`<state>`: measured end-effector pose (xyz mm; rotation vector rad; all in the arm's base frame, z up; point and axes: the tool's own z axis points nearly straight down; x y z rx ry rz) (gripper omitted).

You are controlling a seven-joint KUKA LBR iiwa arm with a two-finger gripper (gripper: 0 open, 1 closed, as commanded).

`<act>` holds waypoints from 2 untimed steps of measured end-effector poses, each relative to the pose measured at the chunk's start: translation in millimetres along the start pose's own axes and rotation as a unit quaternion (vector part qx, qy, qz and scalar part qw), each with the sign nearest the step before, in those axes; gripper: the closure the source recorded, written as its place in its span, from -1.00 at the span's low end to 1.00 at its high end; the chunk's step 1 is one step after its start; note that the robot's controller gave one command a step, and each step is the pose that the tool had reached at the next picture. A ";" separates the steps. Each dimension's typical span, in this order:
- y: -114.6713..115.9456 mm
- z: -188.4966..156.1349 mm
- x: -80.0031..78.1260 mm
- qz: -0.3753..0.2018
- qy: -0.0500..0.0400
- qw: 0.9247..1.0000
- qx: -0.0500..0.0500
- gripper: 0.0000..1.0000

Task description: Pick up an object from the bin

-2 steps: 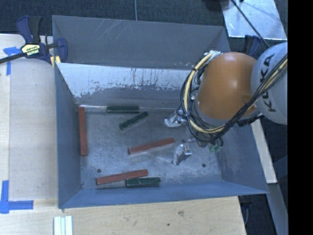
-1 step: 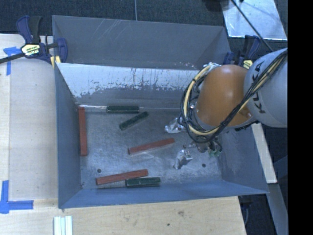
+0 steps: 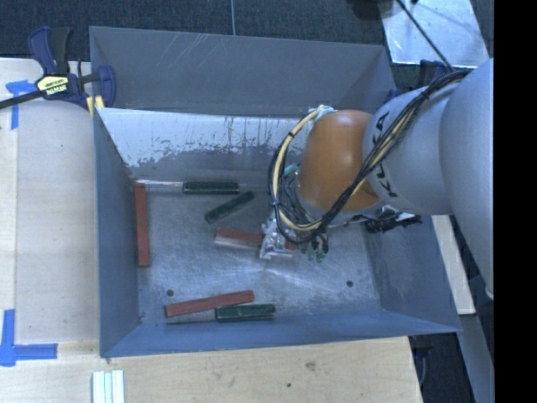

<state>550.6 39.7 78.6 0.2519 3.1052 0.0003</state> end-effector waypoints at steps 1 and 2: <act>0.0 0.0 0.0 0.000 0.000 1.000 0.000 1.00; -7.3 -165.4 16.2 -0.021 0.008 1.000 0.000 1.00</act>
Offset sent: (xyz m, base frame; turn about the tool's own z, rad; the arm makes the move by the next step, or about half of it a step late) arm -0.0237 -0.0042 0.1612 -0.0428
